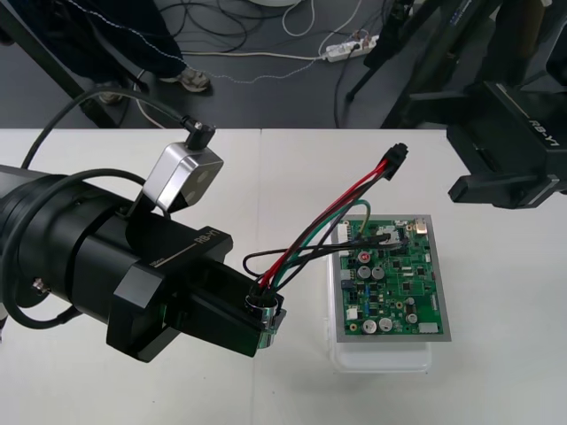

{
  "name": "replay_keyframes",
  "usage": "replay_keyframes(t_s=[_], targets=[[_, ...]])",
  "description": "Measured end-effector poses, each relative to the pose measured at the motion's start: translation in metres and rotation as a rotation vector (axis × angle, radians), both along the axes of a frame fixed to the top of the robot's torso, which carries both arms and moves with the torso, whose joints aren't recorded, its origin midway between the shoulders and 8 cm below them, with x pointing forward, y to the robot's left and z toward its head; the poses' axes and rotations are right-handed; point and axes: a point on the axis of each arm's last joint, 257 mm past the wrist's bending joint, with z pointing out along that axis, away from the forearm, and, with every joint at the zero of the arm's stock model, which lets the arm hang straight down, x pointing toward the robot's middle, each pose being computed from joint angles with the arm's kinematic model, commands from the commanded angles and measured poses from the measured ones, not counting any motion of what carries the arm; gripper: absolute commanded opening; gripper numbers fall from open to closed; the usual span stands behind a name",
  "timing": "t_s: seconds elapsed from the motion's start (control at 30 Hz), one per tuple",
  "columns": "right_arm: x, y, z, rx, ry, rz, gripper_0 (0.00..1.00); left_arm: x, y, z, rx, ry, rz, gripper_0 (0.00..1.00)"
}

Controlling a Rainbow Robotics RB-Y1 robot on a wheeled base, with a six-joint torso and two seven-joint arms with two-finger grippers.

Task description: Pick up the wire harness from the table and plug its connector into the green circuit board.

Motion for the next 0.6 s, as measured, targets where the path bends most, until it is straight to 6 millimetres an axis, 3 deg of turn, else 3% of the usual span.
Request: replay_keyframes(t_s=[0.23, 0.6], targets=[[-0.004, 0.008, 0.002, -0.005, -0.005, 0.033, 1.00, -0.001, -0.001, 0.001, -0.008, 0.001, -0.002, 0.00], [-0.013, 0.007, 0.030, 0.059, -0.028, 0.085, 1.00, -0.001, -0.002, 0.002, -0.016, 0.005, -0.003, 0.00]])
